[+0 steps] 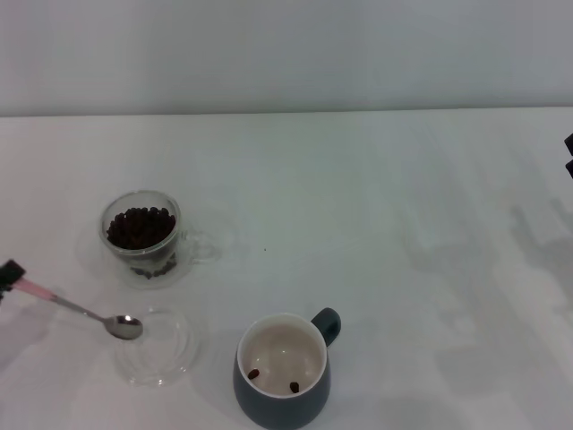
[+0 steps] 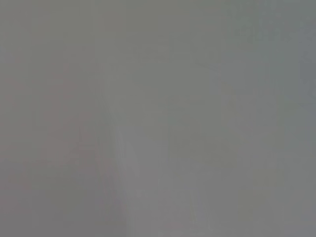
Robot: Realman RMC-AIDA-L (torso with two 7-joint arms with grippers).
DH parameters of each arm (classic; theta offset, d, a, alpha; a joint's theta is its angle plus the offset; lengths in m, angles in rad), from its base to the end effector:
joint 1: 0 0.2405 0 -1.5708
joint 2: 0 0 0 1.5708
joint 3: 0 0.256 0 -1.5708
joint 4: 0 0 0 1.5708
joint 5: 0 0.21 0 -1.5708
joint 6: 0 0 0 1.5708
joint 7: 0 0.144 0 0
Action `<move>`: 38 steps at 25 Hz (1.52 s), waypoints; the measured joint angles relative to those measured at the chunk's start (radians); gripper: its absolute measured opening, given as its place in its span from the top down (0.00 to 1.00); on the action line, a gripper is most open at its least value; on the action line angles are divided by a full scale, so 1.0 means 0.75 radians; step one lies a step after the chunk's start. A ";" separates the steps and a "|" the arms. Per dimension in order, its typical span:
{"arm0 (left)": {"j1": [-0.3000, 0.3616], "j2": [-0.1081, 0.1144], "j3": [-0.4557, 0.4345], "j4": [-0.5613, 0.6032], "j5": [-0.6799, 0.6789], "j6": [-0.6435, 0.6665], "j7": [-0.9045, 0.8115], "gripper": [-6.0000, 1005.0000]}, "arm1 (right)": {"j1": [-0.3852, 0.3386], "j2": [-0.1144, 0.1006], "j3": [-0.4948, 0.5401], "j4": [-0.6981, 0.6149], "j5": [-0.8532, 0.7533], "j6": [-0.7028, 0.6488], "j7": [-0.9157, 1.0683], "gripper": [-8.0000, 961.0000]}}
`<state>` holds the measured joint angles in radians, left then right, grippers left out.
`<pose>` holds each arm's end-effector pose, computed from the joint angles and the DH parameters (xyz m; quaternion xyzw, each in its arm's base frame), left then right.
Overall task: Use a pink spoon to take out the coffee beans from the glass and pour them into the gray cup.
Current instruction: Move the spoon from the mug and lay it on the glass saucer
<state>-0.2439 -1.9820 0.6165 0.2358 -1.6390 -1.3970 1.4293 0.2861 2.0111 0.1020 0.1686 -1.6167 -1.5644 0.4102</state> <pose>-0.3806 0.2520 0.0209 -0.6172 -0.6086 -0.4406 0.2335 0.3490 0.2563 0.0188 -0.6403 0.2542 0.4338 0.5808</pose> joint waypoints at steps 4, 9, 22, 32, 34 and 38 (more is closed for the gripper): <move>-0.029 -0.012 0.000 0.001 0.039 0.037 0.001 0.86 | 0.003 0.000 0.001 0.000 0.000 0.003 0.000 0.28; -0.049 -0.025 0.000 0.002 0.072 0.058 0.003 0.86 | 0.004 0.000 0.002 0.000 0.000 0.011 0.000 0.28; -0.087 -0.061 0.002 0.007 0.174 0.080 0.013 0.84 | 0.011 0.000 0.003 0.012 -0.001 0.018 -0.001 0.28; -0.090 -0.063 -0.005 0.007 0.198 0.115 0.019 0.77 | 0.011 0.000 0.003 0.015 -0.009 0.018 0.000 0.28; -0.085 -0.060 -0.006 0.007 0.196 0.138 0.012 0.76 | 0.011 0.000 0.003 0.016 -0.011 0.018 0.000 0.28; -0.063 -0.046 -0.032 0.007 0.184 0.155 0.014 0.62 | 0.011 0.000 0.003 0.019 -0.012 0.018 0.000 0.28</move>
<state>-0.2911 -2.0166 0.5926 0.2408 -1.5010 -1.2804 1.4394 0.2945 2.0110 0.1043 0.1828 -1.6260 -1.5507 0.4103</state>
